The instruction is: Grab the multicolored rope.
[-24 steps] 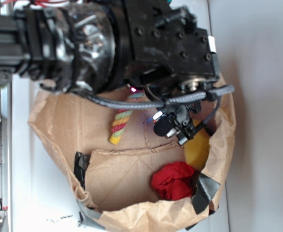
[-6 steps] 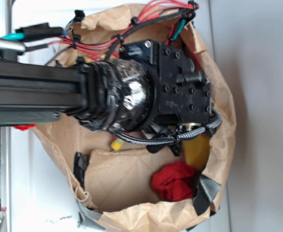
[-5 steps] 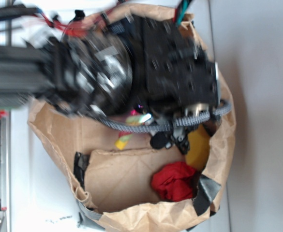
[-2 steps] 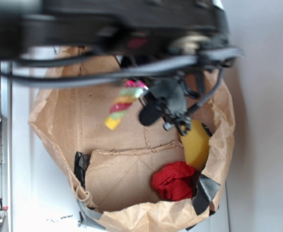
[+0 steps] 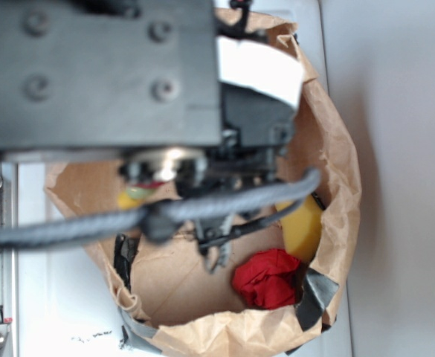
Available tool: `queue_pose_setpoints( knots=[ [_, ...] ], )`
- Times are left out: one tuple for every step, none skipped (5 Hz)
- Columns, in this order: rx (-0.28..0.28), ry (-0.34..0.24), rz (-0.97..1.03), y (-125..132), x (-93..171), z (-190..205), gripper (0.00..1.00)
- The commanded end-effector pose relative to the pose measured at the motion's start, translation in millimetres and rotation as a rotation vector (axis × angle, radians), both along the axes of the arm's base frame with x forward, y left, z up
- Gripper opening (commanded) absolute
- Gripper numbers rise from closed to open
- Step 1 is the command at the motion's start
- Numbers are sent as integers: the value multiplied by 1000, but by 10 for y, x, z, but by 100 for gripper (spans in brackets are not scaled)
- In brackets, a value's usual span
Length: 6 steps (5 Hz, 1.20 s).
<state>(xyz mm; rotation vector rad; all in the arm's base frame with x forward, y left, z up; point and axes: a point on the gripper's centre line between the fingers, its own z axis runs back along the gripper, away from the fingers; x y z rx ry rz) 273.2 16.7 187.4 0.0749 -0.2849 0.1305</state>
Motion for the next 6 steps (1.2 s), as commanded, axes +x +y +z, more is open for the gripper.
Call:
queue_pose_setpoints(
  knots=[
    [-44, 97, -85, 43, -143, 401, 0],
    [-59, 99, -101, 30, -176, 421, 0],
    [-51, 94, -89, 10, -171, 382, 0],
    [-46, 92, -75, 10, -151, 347, 0],
    [-45, 93, -67, 27, -118, 319, 0],
    [-44, 78, -51, 47, -105, 305, 0]
  ],
)
